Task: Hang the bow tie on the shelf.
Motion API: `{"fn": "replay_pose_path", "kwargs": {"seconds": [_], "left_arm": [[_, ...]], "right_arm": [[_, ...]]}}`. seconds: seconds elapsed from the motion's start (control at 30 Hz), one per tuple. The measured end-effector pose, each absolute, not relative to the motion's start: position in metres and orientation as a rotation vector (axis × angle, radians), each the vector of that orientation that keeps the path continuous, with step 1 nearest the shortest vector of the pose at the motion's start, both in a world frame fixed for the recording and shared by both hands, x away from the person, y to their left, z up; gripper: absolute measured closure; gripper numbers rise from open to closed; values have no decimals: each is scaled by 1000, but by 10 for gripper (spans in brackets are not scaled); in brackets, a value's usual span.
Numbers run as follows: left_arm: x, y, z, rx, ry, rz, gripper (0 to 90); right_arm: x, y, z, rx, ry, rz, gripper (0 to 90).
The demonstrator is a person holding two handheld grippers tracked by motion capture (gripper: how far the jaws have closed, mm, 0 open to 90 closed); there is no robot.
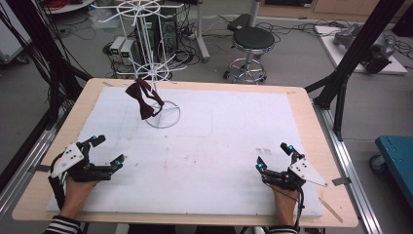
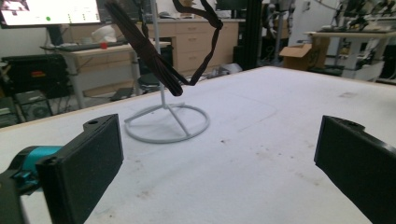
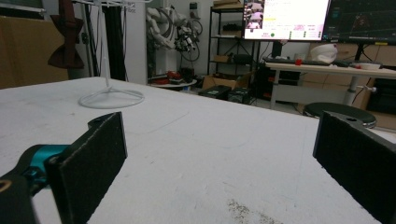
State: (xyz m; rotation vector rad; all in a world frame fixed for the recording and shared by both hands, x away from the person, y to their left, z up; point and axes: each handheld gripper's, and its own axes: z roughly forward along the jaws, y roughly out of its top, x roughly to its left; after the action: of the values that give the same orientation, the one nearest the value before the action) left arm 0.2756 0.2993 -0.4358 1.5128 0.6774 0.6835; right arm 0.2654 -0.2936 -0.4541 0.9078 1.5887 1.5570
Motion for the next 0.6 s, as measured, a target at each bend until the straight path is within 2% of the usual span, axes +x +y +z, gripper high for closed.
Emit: {"fn": "replay_pose_path", "kwargs": {"seconds": [0.23, 0.6], "left_arm": [[275, 299, -447, 1492, 690, 658, 17], [271, 300, -453, 1464, 682, 686, 17]], "right_arm": [[265, -293, -454, 910, 1591, 1553, 21], [265, -293, -454, 911, 1592, 1554, 21]]}}
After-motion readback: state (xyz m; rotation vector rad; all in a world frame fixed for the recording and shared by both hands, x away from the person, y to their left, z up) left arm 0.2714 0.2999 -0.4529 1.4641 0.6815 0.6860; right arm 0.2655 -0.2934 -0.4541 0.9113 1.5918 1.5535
